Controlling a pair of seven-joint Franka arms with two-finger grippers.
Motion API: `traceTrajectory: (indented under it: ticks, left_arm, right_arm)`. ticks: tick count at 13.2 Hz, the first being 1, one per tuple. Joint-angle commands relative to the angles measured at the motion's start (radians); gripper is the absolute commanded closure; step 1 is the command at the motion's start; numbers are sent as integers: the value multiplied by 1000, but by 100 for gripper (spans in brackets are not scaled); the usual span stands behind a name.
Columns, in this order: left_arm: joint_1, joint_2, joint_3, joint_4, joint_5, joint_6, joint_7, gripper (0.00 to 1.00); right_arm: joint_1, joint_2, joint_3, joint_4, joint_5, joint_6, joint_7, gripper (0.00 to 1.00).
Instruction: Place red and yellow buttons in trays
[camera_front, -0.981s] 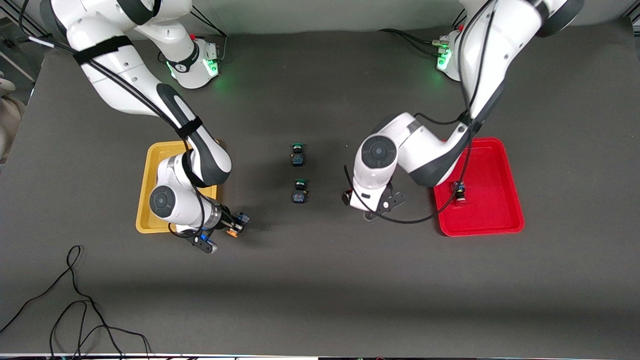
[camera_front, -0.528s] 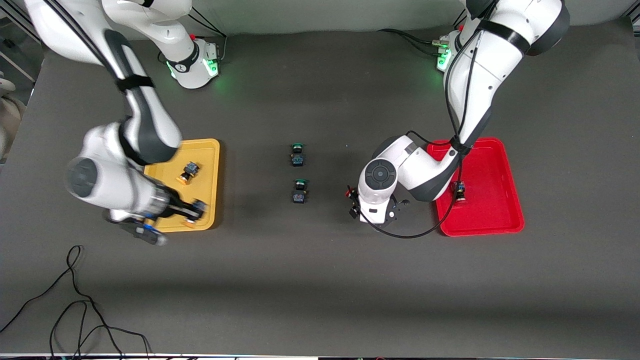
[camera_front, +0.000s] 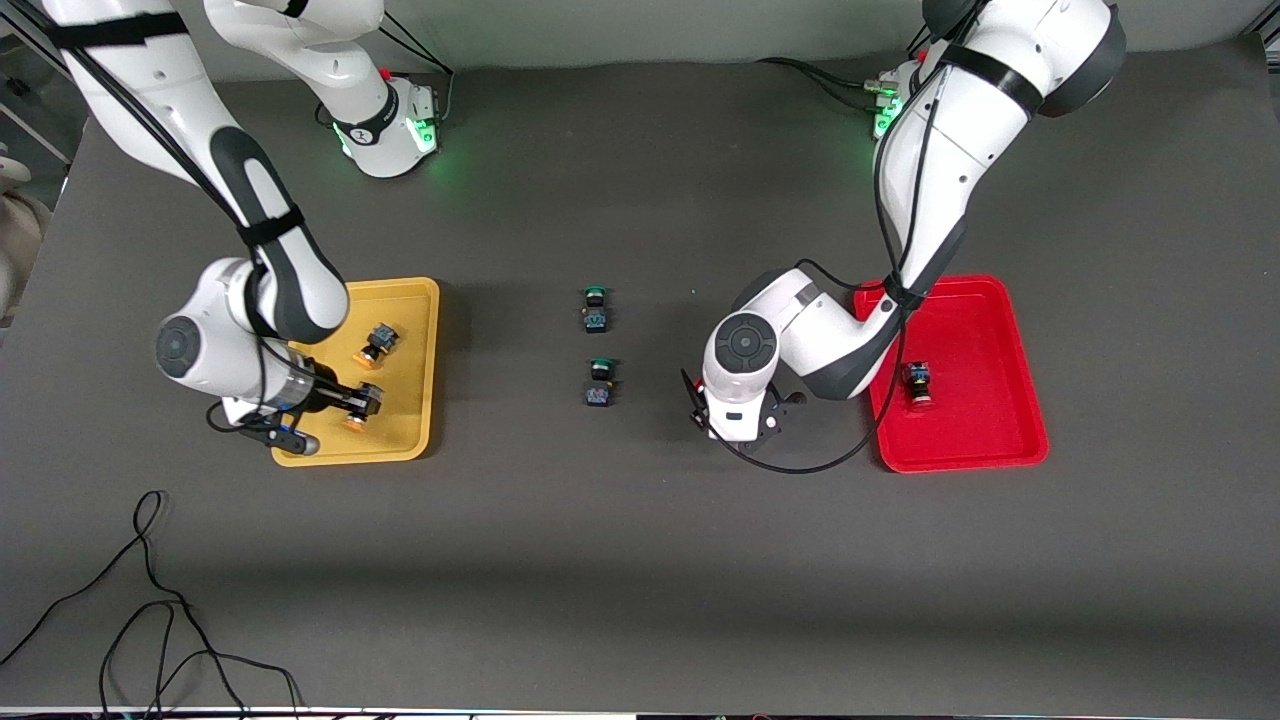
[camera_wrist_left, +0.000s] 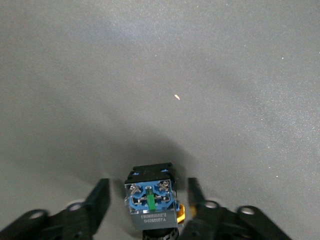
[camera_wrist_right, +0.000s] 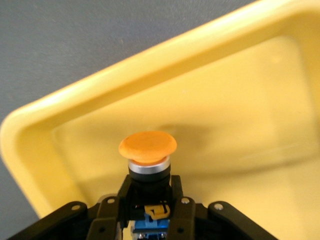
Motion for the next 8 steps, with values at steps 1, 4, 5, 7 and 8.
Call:
traceTrajectory:
  ticks: [1, 4, 5, 7, 8]
  left_arm:
    - [-17, 3, 16, 32, 17, -24, -15, 100]
    - [11, -37, -1, 66, -2, -154, 73, 100]
    - [54, -67, -38, 84, -39, -232, 139, 100]
    - [215, -178, -143, 66, -99, -337, 327, 100]
    - [304, -231, -196, 42, -114, -404, 442, 100]
  right_arm:
    - [7, -11, -4, 7, 32, -3, -15, 1]
    - [12, -120, -2, 23, 32, -98, -16, 0]
    - [12, -186, -2, 43, 30, -167, -16, 0]
    - [7, -318, -5, 71, 9, -276, -19, 0]
    - [3, -380, -7, 74, -16, -310, -21, 0]
